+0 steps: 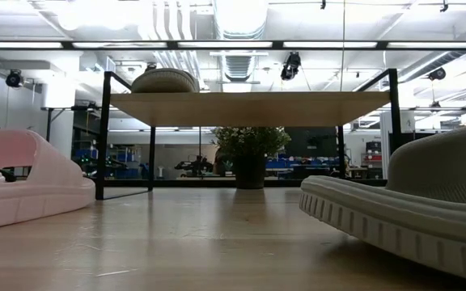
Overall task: Pick and place slides into the shelf
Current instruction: Put the left gray slipper on the shelf
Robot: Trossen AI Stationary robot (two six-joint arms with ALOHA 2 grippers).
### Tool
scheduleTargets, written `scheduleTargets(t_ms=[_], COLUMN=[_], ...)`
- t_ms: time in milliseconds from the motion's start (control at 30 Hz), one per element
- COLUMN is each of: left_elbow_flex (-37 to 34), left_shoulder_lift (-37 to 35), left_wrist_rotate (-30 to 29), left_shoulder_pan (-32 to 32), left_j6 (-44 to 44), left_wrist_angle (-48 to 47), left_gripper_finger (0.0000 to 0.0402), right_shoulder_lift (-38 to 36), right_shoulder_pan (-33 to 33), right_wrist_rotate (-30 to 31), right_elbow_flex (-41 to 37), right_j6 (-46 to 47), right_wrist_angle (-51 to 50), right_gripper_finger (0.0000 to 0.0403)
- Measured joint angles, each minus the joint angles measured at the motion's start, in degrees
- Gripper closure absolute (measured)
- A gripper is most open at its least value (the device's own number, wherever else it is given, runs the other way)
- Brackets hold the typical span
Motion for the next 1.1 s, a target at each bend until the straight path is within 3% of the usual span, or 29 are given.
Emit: scheduleTargets(t_ms=[500,1100], left_elbow_flex=[0.0,0.0], left_shoulder_lift=[0.6,0.5], left_wrist_rotate=[0.0,0.0], left_shoulder_pan=[0.0,0.0], left_j6=[-0.1,-0.2], left_wrist_angle=[-0.1,0.0], left_gripper_finger=[0.0391,0.0391], right_shoulder_lift=[14.0,21.0], right_shoulder_pan=[1.1,-0.2], right_wrist_rotate=[2.5,4.3], right_elbow_flex=[0.0,0.0], right_j6=[7.8,8.3], right_wrist_angle=[8.9,9.3], right_gripper_finger=[0.0140,0.0154])
